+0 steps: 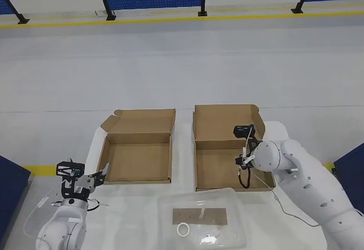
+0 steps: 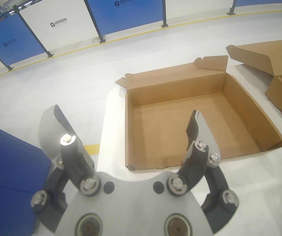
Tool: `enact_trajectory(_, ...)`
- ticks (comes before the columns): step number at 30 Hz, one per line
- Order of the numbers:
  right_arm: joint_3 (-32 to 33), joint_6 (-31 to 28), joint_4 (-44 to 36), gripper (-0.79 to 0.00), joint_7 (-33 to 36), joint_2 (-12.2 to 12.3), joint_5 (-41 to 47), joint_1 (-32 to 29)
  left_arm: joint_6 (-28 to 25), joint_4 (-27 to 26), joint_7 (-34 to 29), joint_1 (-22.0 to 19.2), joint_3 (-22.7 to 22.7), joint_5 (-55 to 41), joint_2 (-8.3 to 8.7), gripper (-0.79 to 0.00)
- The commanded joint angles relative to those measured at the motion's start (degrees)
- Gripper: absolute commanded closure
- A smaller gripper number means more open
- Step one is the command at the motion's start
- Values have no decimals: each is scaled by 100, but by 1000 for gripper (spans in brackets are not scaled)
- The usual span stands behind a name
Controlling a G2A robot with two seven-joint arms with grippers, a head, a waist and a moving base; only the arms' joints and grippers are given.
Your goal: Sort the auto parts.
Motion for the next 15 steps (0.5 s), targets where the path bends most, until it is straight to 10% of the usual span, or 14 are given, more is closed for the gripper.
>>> enact_trajectory(1,-40,-90,2,0,-141,-4,-88,-53,0,0,0,0,0,0,0,-785)
enact_trajectory(15,-1240,387,1780,0,-376,-607,-396,911,0,0,0,0,0,0,0,-785)
